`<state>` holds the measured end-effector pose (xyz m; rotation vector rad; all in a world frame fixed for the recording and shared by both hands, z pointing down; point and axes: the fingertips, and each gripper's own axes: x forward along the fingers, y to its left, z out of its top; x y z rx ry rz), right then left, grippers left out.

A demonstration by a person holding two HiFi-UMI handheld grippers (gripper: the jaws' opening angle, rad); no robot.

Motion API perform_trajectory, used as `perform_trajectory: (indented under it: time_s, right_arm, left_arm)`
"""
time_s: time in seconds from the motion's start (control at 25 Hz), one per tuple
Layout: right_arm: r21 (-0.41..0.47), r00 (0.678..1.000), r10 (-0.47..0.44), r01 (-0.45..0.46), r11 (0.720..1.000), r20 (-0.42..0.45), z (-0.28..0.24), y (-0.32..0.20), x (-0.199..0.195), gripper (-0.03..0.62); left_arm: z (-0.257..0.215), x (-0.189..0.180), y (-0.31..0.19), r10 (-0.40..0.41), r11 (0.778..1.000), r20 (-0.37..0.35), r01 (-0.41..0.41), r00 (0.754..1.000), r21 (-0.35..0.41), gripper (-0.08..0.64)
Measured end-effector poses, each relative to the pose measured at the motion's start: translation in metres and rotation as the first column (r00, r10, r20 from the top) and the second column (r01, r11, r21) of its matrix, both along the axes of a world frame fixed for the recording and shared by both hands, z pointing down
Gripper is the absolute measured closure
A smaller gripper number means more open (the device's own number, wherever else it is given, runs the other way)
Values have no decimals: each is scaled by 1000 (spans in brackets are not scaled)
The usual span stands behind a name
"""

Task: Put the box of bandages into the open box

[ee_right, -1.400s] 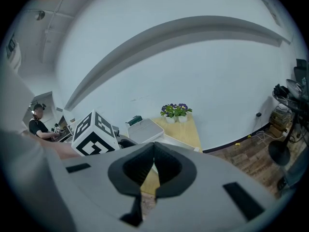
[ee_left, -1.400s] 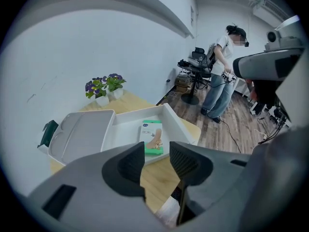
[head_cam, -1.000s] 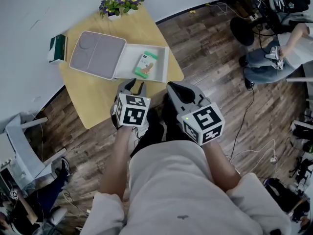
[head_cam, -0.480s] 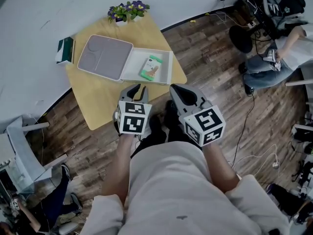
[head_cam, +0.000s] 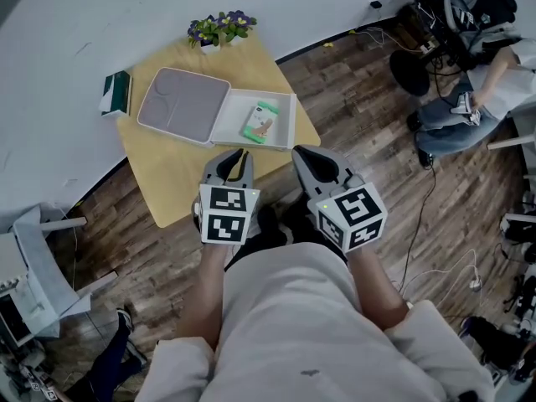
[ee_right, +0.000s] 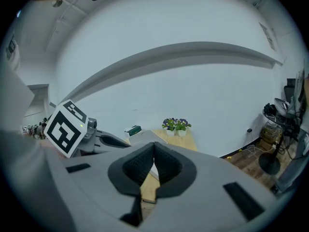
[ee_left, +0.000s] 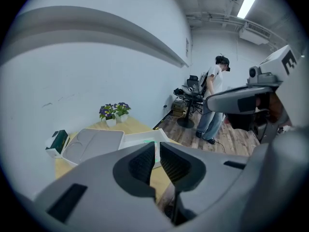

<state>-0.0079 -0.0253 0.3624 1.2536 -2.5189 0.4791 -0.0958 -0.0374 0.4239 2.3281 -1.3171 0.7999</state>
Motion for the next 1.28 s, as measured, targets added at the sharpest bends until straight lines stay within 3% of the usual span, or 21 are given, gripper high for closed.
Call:
perform_trajectory:
  time_s: [0.52, 0.76, 1.28]
  right_arm:
    - [59, 1000, -3, 3, 998, -1, -23, -6, 12, 589]
    - [72, 1000, -5, 4, 997, 18, -33, -5, 15, 589]
    - [134, 1000, -14, 11, 991, 19, -49, -2, 17, 589]
  left_arm:
    - [-51, 0, -2, -20, 992, -89, 30, 996, 119, 551]
    - [-71, 1, 0, -11, 982, -88, 28, 996, 188, 554]
    - [-103, -3, 4, -1, 972, -279, 66, 960, 226, 557]
